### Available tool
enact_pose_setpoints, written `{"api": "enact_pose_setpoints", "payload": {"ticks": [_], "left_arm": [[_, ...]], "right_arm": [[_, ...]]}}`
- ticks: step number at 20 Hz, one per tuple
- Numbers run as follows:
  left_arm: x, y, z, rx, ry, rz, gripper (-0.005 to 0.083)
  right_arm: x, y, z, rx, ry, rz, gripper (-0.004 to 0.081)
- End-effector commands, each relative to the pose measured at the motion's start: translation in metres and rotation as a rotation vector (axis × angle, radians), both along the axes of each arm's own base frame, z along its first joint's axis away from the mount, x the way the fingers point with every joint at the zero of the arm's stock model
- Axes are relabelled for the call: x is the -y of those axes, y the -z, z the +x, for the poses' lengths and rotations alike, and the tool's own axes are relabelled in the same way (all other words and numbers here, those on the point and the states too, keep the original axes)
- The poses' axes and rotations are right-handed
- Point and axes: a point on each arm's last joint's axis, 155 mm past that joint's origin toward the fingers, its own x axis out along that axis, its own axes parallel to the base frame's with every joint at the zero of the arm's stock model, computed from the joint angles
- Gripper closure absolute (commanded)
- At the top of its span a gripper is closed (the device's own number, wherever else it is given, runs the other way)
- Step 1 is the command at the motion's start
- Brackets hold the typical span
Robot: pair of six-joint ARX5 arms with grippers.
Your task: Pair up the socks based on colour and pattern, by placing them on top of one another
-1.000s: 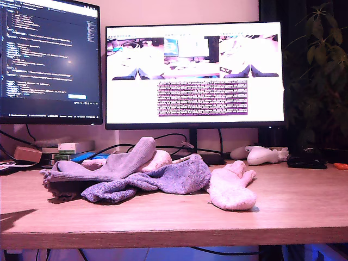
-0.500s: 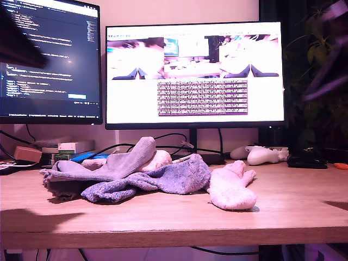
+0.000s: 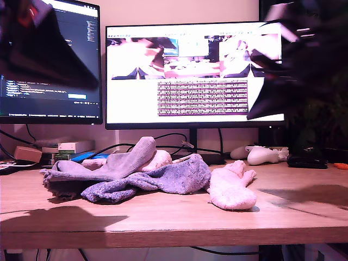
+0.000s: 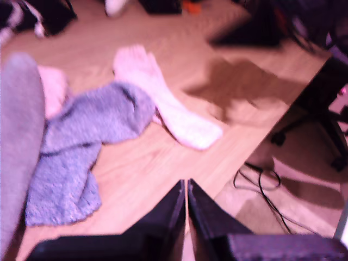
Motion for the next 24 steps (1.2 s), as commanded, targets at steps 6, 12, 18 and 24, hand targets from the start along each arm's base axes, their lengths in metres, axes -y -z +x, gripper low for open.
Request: {"api": "enact_pose_setpoints", "payload": {"ticks": [6,12,18,24], "left_arm": [[-0.003,0.007,0.006,0.005,-0.033,0.020,0.0793],[-0.005,0.007,0.008,0.011,-0.043,0.023,0.0793],[-0.006,0.007,0.009,0.018,-0.048,0.031,0.0793],[-0.006,0.007,0.009,0.018,-0.048,0.032,0.0793]], "right_arm": [[-0.021,0.033,0.043,-0.116,-0.025,-0.052,0.0783],[-0.028,0.083,0.043,-0.246,-0.043,-0.100,0.0783],[-0.020,0.129,0.020,-0.390,-0.060,-0.184,0.0783],[0.014,0.155,-0.011,-0.507,-0.050,-0.379,0.0783]]}}
